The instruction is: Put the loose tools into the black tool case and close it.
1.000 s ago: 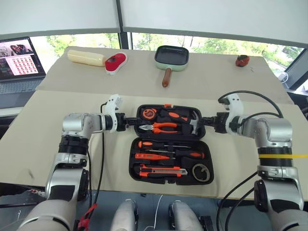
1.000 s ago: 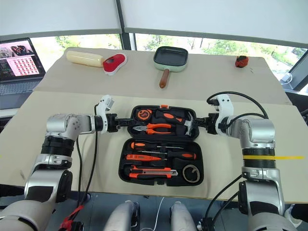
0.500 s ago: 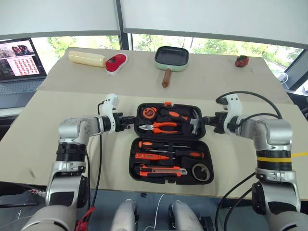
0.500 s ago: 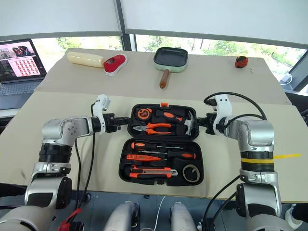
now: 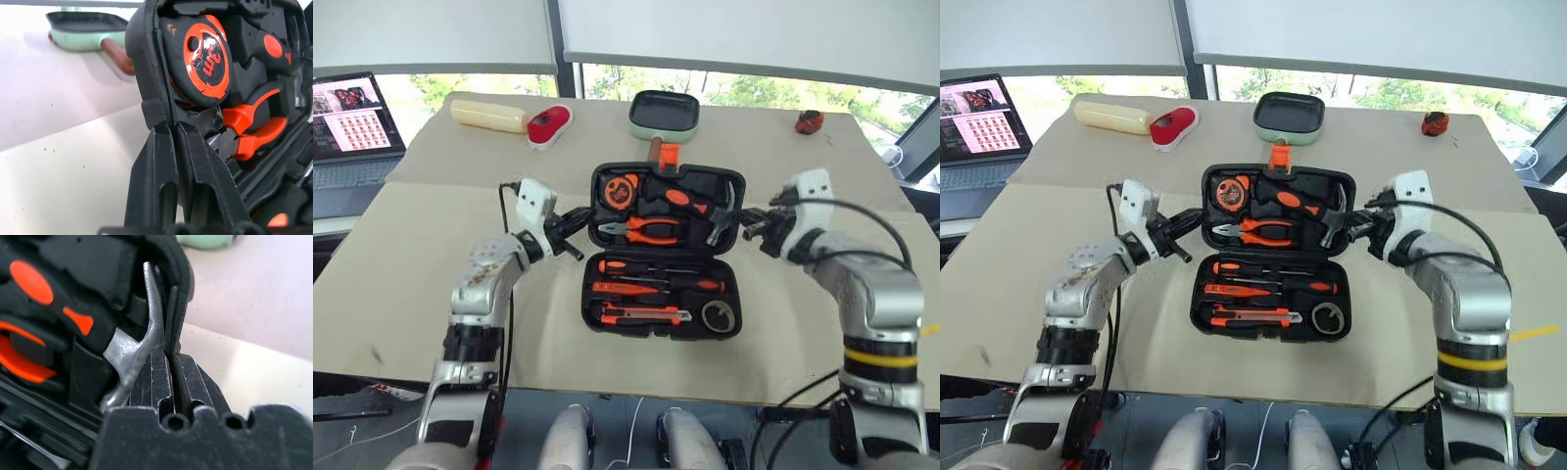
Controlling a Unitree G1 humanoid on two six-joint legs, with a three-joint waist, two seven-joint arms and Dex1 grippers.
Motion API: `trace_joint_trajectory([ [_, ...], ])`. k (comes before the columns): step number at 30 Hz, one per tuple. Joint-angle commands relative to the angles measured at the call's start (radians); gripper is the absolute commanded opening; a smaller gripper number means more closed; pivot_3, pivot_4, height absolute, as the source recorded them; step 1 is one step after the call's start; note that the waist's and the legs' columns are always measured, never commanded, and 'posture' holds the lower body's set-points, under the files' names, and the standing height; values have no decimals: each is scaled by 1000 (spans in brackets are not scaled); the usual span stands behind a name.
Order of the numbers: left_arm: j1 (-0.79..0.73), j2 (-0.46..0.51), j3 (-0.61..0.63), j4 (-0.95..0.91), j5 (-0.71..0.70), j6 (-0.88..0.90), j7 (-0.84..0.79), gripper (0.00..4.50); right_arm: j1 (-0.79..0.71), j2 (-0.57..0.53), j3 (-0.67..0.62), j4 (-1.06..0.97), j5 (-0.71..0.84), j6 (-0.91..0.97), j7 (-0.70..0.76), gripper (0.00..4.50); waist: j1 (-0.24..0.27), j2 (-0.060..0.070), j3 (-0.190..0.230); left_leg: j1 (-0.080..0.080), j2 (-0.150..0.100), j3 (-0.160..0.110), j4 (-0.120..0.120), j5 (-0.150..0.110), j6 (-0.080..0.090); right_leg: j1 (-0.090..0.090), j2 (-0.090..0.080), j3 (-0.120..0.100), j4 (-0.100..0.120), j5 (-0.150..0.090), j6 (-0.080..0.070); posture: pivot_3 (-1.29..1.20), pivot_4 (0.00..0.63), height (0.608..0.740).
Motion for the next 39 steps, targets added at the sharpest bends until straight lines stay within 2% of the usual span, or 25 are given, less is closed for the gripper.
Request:
trace_joint_trajectory([
  [1,64,24,-33,-61,49,-130,-16,25,92,3,19,-137,4,-135,39,0,-3,0,0,1,0,0,0,0,0,0,0,0,-1,0,0,0,150,740],
  [9,175,52,-8,-110,126,-294,75,25,325,-69,36,-163,-204,-604,57,0,-4,0,-1,7,0,0,0,0,0,5,0,1,0,0,0,0,150,740],
  [13,262,90,30,-194,110,-268,82,25,473,-126,4,-141,-316,-904,69,0,-5,1,-1,8,0,1,0,0,0,4,1,1,1,0,0,0,150,740],
  [15,323,116,59,-257,83,-218,84,707,559,-151,-20,-148,-336,-1023,90,0,-6,1,-1,8,1,1,0,0,0,4,1,2,1,0,0,0,150,740],
  [16,357,129,73,-291,70,-194,84,860,602,-160,-34,-157,-339,-1074,100,0,-6,1,-1,8,1,1,0,0,0,4,1,2,1,0,0,0,150,740],
  [18,439,159,108,-371,48,-159,81,1557,696,-168,-76,-185,-333,-1154,115,738,-5,1,-1,9,1,1,0,0,0,4,1,2,1,0,0,0,150,740],
  [20,507,198,162,-443,8,-94,72,2205,783,-184,-129,-234,-308,-1169,148,1229,-3,1,-1,9,2,1,0,0,0,4,1,2,1,0,0,0,150,740],
  [23,551,295,234,-476,-96,32,-5,3253,928,-232,-195,-314,-168,-1045,264,2261,2,1,-1,9,2,2,0,1,-1,5,0,2,1,0,0,0,150,740],
  [26,534,376,236,-428,-137,79,-86,3253,1038,-286,-211,-359,-94,-977,371,2261,6,-1,-1,21,3,2,0,1,-1,17,0,-1,-1,-3,0,0,150,740],
  [28,410,404,151,-253,-71,0,-154,3317,1095,-323,-161,-372,-62,-940,445,1700,13,-1,-1,26,4,2,-1,0,-2,22,0,-2,-4,-12,-4,0,150,740],
  [29,360,409,120,-187,-43,-33,-172,3317,1107,-336,-143,-375,-58,-932,469,1409,20,-1,-1,28,4,2,-2,0,-2,22,0,-2,-5,-12,-4,0,150,740],
  [33,99,353,-36,129,80,-217,-254,2240,1021,-356,-24,-367,-92,-897,489,87,23,-5,-3,30,3,2,-2,0,-1,27,0,-2,-7,-10,-5,0,150,740],
  [39,-156,215,-171,440,183,-418,-312,91,863,-336,108,-346,-132,-824,473,0,20,-8,-4,24,2,1,-2,0,0,25,1,-2,-10,-2,-2,0,150,740],
])
